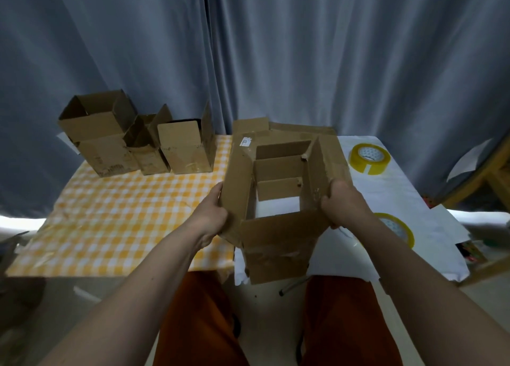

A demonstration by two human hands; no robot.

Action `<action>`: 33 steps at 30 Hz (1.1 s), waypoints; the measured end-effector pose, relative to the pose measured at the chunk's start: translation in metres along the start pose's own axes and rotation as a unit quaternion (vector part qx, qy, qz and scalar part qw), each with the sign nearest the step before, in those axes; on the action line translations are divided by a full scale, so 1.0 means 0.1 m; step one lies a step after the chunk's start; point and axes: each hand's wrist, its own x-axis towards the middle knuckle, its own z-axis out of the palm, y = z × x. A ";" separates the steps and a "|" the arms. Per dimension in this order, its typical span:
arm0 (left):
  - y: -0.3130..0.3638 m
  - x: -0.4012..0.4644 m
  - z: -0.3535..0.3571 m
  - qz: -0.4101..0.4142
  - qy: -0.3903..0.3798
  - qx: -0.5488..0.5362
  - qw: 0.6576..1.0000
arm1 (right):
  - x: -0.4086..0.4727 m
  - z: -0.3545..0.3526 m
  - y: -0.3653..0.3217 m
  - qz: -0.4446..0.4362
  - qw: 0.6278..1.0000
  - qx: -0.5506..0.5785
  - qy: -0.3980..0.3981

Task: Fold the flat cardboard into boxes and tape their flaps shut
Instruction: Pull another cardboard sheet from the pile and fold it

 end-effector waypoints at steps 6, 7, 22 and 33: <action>-0.08 0.06 0.01 0.012 0.018 0.038 0.999 | 0.02 0.01 0.09 -0.013 1.000 0.005 0.025; -0.11 0.04 0.02 0.038 0.031 0.081 0.996 | 0.02 0.01 0.11 -0.014 0.999 0.004 0.029; -0.46 -0.04 0.00 0.283 -0.030 0.440 0.852 | 0.06 0.17 0.44 -0.095 0.991 0.003 0.095; -0.48 0.08 0.30 0.271 0.060 0.565 0.777 | -0.26 0.26 0.22 -0.282 0.875 -0.382 0.093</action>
